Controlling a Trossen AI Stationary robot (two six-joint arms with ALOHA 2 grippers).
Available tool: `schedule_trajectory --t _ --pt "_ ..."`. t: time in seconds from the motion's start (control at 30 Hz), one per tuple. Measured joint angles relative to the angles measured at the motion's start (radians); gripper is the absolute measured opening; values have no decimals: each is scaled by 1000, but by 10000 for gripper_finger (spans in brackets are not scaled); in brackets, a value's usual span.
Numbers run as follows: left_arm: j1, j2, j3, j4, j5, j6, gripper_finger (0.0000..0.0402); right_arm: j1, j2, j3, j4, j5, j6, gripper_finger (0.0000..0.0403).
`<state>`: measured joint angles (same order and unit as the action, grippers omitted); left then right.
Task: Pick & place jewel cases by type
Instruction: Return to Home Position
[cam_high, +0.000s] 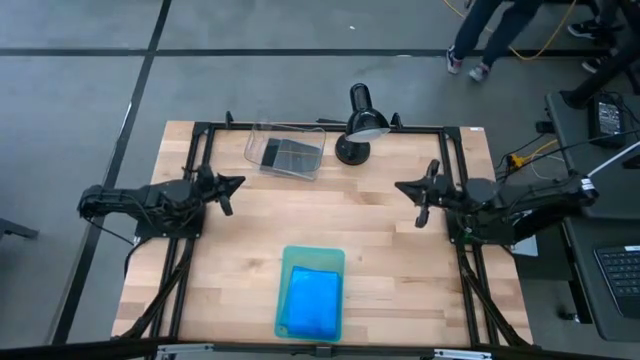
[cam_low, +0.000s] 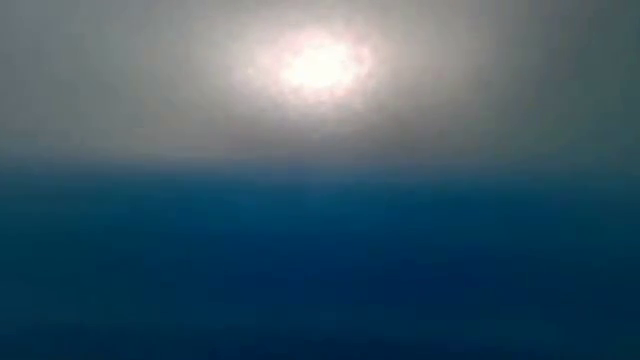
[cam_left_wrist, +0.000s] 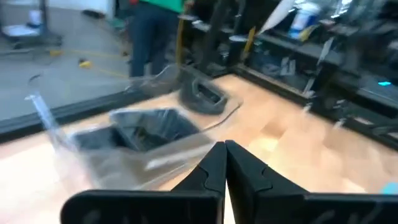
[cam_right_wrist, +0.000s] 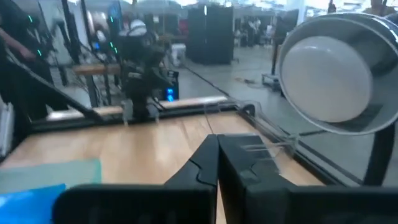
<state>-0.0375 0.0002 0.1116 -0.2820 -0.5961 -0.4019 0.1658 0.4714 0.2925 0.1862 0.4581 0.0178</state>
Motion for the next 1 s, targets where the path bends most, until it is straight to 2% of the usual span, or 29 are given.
schedule_trajectory --t 0.2,0.33,0.47,0.63,0.8,1.0 --pt "53 0 5 -38 149 -28 1 -133 -141 -88 54 -146 32 6" --pt "66 1 5 -76 121 -56 1 -280 -245 -91 5 -261 29 6" --pt "67 2 5 -82 103 -57 1 -426 -334 -91 -123 -444 71 6" --pt "67 2 5 -93 150 -56 7 -520 -405 -92 -308 -627 134 6" --pt "67 2 5 -91 128 -38 6 -526 -459 -140 -285 -644 164 6" --pt "67 2 5 -89 127 -32 5 -525 -467 -287 -13 -676 221 6"
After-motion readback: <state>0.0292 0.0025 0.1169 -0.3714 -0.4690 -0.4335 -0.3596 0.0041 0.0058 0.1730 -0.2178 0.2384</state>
